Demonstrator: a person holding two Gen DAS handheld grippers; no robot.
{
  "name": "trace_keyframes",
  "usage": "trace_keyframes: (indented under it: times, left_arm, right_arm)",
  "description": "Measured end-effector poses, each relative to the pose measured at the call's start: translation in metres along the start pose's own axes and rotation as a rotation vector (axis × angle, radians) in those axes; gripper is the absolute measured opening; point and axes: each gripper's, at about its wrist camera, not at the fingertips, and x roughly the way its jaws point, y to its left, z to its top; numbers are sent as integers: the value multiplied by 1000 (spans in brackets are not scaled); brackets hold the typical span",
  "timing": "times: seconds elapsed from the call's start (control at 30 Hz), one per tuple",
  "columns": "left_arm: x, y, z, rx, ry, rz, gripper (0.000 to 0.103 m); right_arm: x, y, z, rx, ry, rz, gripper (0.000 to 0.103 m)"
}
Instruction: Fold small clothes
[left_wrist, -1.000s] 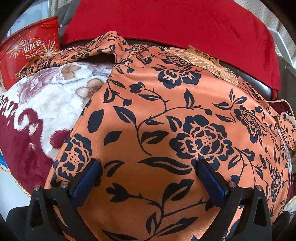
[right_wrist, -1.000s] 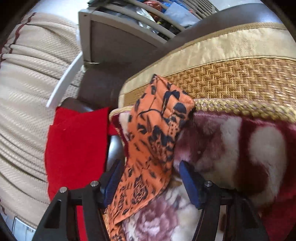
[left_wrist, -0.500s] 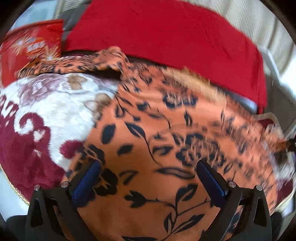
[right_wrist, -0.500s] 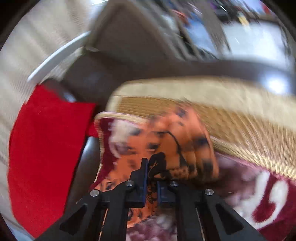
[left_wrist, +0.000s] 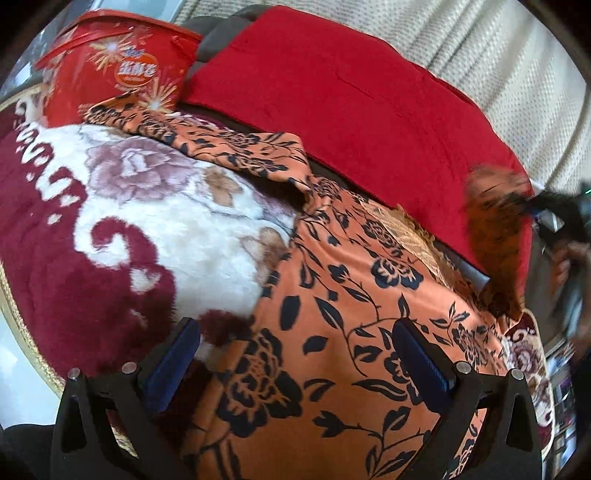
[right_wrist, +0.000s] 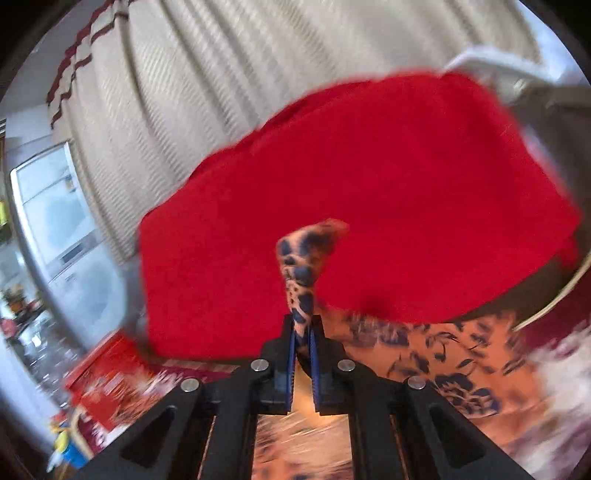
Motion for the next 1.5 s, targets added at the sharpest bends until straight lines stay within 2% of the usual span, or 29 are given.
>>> trace_keyframes:
  times: [0.07, 0.1, 0.17, 0.2, 0.23, 0.33, 0.43, 0.53, 0.63, 0.67, 0.77, 0.9, 0.93, 1.0, 1.03, 1.07, 1.1, 1.13, 1.17, 1.2, 1.23, 1.33, 1.4, 1.43, 1.5]
  left_arm:
    - [0, 6, 1, -22, 2, -1, 103]
    - [0, 8, 2, -28, 4, 0, 103]
    - [1, 8, 1, -29, 9, 0, 103]
    - [1, 7, 2, -25, 13, -6, 103]
    - [0, 6, 2, -22, 14, -14, 103]
    - [-2, -6, 5, -7, 32, -69, 103]
    - [-10, -38, 22, 61, 34, -133, 103]
    - [-11, -77, 51, 95, 52, -220, 103]
    - [12, -122, 83, 89, 142, -242, 103]
    - [28, -142, 93, 88, 194, -233, 103]
    - [77, -190, 107, 94, 333, -115, 103]
    - [125, -241, 102, 114, 442, -47, 103]
    - [138, -250, 98, 139, 452, -8, 103]
    - [169, -263, 91, 195, 458, 129, 103]
    - [179, -260, 91, 202, 452, 181, 102]
    - [189, -252, 91, 194, 431, 233, 93]
    - [192, -243, 93, 176, 416, 254, 70]
    - [192, -231, 94, 146, 409, 251, 55]
    - [189, -212, 94, 81, 418, 215, 33]
    - [184, -197, 94, 30, 425, 184, 23]
    - [176, -182, 91, -9, 420, 163, 19]
    - [155, -137, 77, -96, 391, 100, 18]
    - [152, -112, 66, -144, 397, 89, 18]
    - [151, -102, 63, -173, 400, 69, 19]
    - [151, -91, 61, -227, 404, 25, 31]
  right_arm:
    - [41, 8, -38, 21, 112, 36, 8]
    - [64, 8, -60, 17, 195, 40, 11]
    - [96, 1, -93, 21, 339, 24, 32]
    - [110, -8, -106, 34, 389, 8, 58]
    - [110, -20, -120, 54, 405, -2, 74]
    - [88, -43, -118, 100, 364, 56, 81]
    - [43, -61, -116, 71, 284, 88, 86]
    - [1, -77, -131, 37, 228, 86, 87]
    - [-21, -92, -144, 60, 189, 80, 87]
    - [-22, -91, -150, 77, 180, 82, 87]
    - [-17, -100, -166, 137, 175, 98, 87]
    - [-18, -113, -175, 183, 140, 137, 87]
    - [-18, -112, -174, 173, 140, 143, 87]
    - [-18, -113, -175, 171, 135, 163, 87]
    - [-19, -115, -175, 181, 127, 177, 87]
    - [-21, -116, -175, 185, 125, 185, 87]
    - [-21, -117, -175, 189, 122, 194, 87]
    - [-22, -118, -175, 191, 120, 200, 87]
    - [-23, -118, -175, 191, 119, 206, 87]
    - [-22, -119, -176, 190, 120, 209, 87]
    - [-22, -118, -176, 191, 119, 212, 87]
    - [-23, -119, -178, 192, 117, 211, 87]
    - [-22, -117, -178, 190, 120, 208, 87]
    - [-21, -117, -178, 191, 121, 207, 87]
    - [-20, -117, -177, 194, 127, 204, 87]
